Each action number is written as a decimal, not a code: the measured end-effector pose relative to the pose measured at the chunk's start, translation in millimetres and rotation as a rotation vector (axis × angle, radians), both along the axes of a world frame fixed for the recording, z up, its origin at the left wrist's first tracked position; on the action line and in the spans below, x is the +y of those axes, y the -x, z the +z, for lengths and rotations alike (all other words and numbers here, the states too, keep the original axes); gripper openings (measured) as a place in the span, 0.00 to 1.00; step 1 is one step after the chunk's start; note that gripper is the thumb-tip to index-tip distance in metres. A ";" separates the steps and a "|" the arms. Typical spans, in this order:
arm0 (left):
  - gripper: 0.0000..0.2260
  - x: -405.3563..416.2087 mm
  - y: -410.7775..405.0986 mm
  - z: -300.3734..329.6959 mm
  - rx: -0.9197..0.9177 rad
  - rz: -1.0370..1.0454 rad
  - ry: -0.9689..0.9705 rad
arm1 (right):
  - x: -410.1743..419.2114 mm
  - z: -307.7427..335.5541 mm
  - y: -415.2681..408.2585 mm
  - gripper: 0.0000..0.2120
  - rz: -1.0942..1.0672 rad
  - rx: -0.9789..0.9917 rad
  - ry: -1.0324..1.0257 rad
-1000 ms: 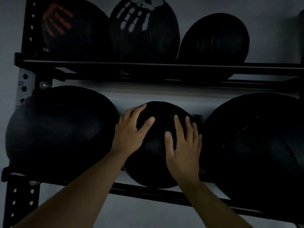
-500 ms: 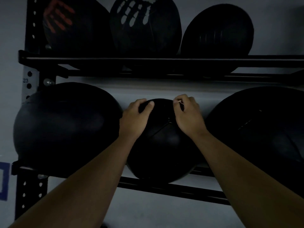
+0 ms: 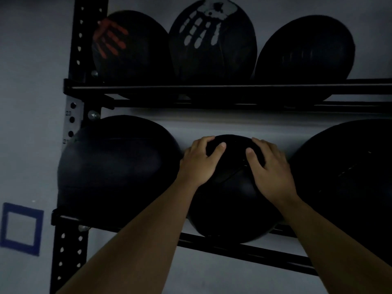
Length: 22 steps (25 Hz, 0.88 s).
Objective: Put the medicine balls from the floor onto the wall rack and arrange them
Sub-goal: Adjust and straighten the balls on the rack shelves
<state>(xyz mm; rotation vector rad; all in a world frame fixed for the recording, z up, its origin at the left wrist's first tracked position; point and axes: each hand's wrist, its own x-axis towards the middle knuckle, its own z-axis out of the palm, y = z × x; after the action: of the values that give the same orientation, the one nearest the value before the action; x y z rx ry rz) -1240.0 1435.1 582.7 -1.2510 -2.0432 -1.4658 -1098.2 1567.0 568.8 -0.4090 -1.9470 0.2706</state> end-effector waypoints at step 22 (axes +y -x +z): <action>0.25 -229.1 130.3 44.2 0.303 0.472 0.207 | -177.5 43.5 112.1 0.24 0.065 -0.231 -0.137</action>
<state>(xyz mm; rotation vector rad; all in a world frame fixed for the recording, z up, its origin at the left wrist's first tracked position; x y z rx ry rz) -1370.3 1206.1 626.9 -0.9027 -2.1217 -0.8186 -1210.3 1389.5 612.2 -0.2969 -2.1937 0.1347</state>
